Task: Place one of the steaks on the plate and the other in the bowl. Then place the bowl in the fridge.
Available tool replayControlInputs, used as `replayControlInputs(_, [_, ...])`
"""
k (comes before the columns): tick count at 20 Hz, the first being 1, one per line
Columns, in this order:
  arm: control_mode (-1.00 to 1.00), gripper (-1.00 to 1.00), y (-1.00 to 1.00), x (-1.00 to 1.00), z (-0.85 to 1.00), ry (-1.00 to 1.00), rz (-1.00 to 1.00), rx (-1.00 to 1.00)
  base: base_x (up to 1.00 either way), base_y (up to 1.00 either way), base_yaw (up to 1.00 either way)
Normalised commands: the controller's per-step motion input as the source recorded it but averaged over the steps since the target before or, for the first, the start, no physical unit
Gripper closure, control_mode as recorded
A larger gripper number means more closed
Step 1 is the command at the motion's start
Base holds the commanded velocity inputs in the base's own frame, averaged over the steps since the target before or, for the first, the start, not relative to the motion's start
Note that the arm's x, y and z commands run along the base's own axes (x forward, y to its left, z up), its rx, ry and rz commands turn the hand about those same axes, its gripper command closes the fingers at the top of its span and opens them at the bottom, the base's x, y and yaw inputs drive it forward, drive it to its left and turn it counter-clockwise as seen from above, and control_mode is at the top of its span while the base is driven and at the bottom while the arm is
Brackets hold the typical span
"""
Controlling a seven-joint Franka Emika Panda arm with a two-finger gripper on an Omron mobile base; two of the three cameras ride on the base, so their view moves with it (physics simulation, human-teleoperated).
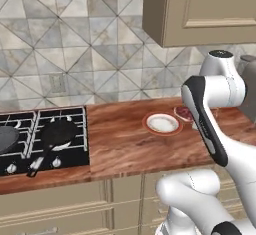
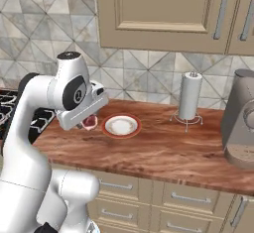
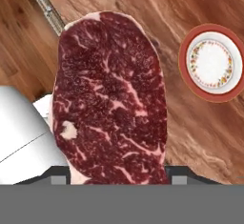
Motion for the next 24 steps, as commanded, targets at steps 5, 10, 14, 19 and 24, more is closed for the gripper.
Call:
replayControlInputs(5, [1.0, 1.0, 0.0, 0.0, 0.0, 0.0, 0.0, 0.0, 0.93, -0.24, 0.0])
replayControlInputs(10, [1.0, 1.0, 0.0, 0.0, 0.0, 0.0, 0.0, 0.0, 0.77, -0.42, 0.04])
replayControlInputs(14, [1.0, 1.0, 0.0, 0.0, 0.0, 0.0, 0.0, 0.0, 0.83, -0.66, 0.0])
replayControlInputs(19, [1.0, 1.0, 0.0, 0.0, 0.0, 0.0, 0.0, 0.0, 0.74, -0.34, -0.13])
replayControlInputs(24, [-1.0, 1.0, -0.02, 0.46, -0.36, 0.0, 0.0, 0.0, 0.14, -0.02, -0.01])
